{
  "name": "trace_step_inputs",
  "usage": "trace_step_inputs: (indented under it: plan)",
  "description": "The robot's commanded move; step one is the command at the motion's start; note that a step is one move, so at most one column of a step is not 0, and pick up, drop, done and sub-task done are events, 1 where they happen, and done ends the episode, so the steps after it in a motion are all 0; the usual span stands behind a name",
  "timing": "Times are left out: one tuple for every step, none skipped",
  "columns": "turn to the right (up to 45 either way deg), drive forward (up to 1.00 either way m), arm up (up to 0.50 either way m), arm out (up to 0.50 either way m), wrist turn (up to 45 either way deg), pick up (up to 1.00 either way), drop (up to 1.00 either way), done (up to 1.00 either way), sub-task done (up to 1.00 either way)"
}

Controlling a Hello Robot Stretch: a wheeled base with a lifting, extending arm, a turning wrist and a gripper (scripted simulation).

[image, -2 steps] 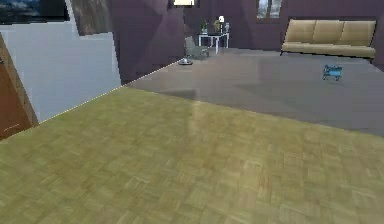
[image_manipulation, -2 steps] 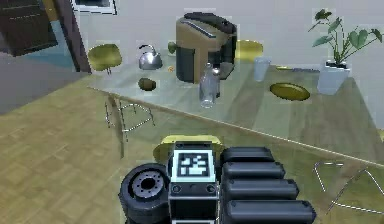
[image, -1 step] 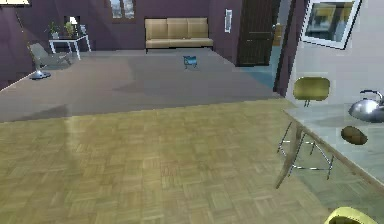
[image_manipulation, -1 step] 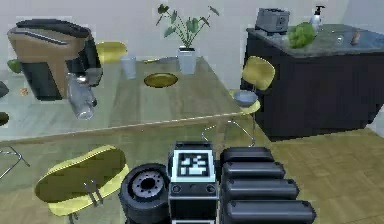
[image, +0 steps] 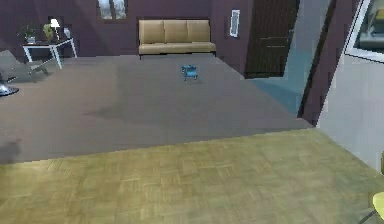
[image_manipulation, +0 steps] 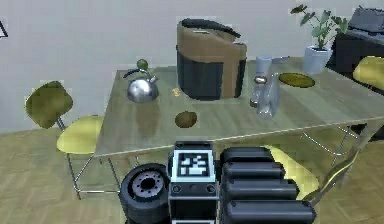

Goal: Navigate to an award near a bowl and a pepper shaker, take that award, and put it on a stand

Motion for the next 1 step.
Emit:
trace_step_inputs:
  plan:
    - [0.0, 0.50, 0.00, 0.00, 0.0, 0.00, 0.00, 0.00, 0.00]
